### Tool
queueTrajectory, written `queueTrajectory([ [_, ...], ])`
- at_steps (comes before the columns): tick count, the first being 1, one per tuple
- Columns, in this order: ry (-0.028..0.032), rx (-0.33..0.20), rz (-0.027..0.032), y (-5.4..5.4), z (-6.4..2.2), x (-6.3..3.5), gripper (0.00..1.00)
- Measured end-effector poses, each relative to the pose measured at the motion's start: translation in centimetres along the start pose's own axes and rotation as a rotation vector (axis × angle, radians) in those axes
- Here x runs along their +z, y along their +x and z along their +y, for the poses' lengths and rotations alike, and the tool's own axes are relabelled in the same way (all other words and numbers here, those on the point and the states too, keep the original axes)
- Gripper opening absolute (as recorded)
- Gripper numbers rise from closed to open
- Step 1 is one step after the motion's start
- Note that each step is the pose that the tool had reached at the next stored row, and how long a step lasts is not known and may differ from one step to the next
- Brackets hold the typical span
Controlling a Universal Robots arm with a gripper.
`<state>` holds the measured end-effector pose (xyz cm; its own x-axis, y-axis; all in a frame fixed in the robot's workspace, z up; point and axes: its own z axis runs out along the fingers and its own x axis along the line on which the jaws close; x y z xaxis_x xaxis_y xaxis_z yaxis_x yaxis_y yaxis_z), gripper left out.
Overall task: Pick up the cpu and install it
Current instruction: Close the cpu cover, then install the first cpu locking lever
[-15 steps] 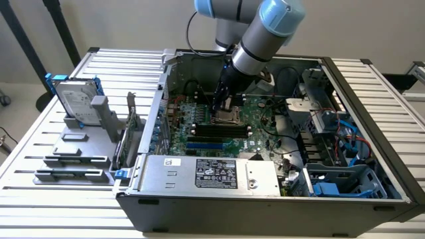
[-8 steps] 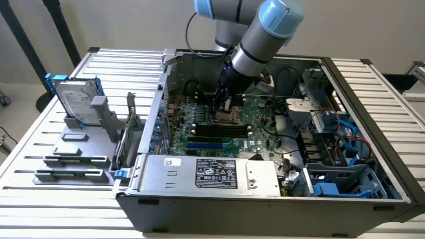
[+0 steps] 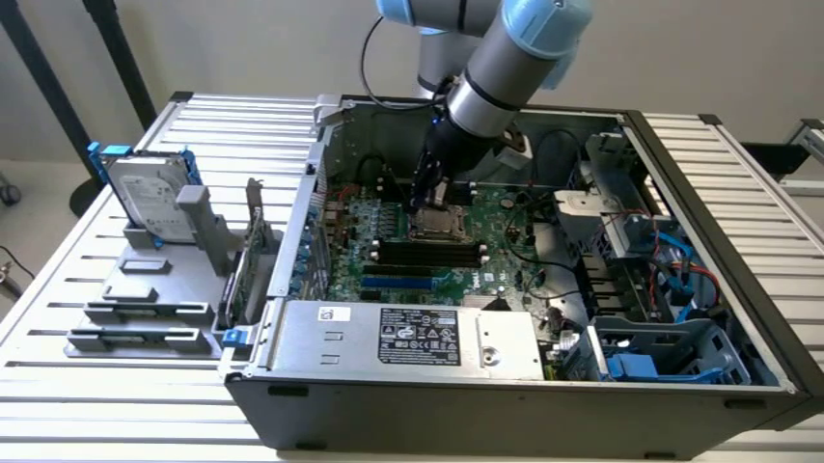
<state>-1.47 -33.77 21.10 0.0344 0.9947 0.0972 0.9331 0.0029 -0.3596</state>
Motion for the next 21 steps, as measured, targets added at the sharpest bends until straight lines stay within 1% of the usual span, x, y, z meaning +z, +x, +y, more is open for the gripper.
queueTrajectory([
  [2,0.0001,-0.001,0.0020,-0.1,-0.66,-0.24,0.11],
  [8,0.0003,-0.003,0.0079,-0.7,-2.97,-0.62,0.11],
  [10,0.0004,-0.004,0.0094,-0.8,-3.46,-0.93,0.11],
  [14,0.0003,-0.004,0.0103,-0.8,-3.52,-1.04,0.11],
  [21,0.0004,-0.004,0.0101,-0.8,-3.53,-1.07,0.11],
])
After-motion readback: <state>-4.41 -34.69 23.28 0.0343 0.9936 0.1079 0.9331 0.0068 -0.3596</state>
